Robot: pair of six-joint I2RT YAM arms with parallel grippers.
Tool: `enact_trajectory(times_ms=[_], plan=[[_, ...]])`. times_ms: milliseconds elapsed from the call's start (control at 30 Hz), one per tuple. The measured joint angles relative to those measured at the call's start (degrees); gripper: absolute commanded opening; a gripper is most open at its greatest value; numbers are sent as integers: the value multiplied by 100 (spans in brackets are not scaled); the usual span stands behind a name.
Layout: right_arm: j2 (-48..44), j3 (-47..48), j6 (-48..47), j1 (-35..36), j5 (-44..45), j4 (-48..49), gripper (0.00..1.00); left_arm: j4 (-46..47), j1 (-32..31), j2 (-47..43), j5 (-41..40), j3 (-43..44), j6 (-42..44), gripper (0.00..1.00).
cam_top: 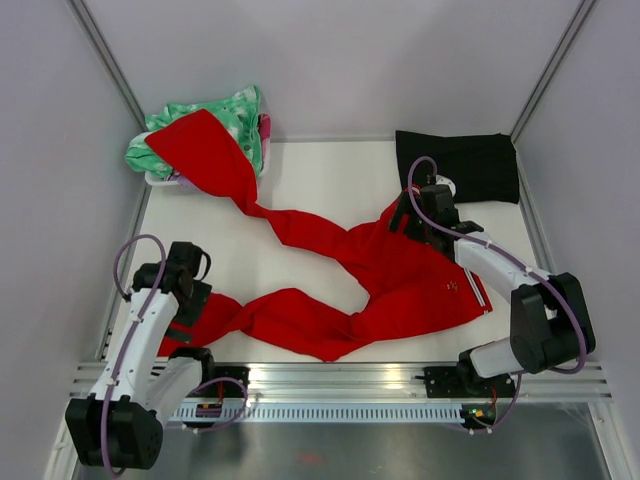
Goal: Fold and stack the trousers
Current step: Flatten the trousers out
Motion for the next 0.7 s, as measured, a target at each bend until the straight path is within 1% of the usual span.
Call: enact_trajectory(times_ms=[100, 300, 433, 567, 600, 667, 700], plan=[[0, -151, 96, 0, -39, 26, 98, -13, 0, 0, 162, -175, -81, 94], [9, -190, 94, 0, -70, 37, 98, 275, 0, -221, 352, -437, -127, 91], [81, -179, 87, 0, -76, 46, 98, 752, 0, -160, 654, -785, -146, 90], [116, -179, 96, 0, -116, 42, 98, 1408, -2, 173, 1075, -1294, -146, 84], [116, -179, 96, 0, -118, 50, 98, 1504, -2, 201, 1113, -1401, -151, 76], [116, -179, 94, 0, -131, 57, 98, 1576, -4, 144, 1156, -1510, -192, 50], [116, -179, 90, 0, -131, 57, 98, 1602, -4, 72, 1161, -1523, -219, 29]])
